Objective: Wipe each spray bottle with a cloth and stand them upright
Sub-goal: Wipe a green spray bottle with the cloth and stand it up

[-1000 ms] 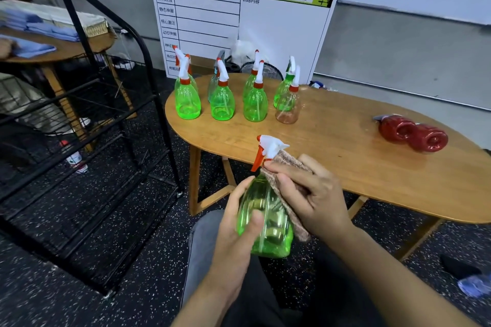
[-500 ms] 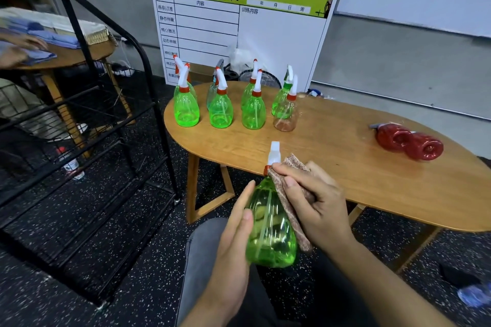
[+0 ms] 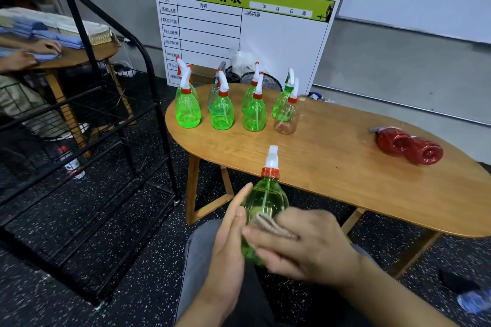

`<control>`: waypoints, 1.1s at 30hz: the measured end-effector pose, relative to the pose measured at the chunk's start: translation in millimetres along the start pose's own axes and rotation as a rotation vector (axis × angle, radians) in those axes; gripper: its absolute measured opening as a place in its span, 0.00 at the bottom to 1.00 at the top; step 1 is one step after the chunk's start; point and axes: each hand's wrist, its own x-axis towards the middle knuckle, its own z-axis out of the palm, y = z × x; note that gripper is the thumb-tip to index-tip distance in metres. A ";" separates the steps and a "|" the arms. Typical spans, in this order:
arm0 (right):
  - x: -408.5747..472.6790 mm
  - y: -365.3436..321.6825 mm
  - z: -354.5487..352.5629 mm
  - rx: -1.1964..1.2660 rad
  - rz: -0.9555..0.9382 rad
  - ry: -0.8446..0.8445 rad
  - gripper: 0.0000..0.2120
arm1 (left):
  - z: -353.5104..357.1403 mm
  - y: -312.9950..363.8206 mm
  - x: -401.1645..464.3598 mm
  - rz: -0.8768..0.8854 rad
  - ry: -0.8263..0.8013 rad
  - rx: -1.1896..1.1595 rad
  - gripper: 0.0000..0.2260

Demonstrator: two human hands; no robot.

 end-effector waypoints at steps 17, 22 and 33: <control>-11.9 -20.0 7.6 0.044 -0.001 -0.041 0.15 | -2.0 3.9 1.1 0.007 0.028 -0.069 0.20; 2.4 1.8 3.4 0.054 0.174 0.041 0.12 | 1.8 2.6 0.8 0.002 0.016 -0.013 0.22; 17.8 -0.5 10.4 0.176 0.469 0.117 0.13 | -0.9 3.6 0.9 -0.009 0.044 0.004 0.20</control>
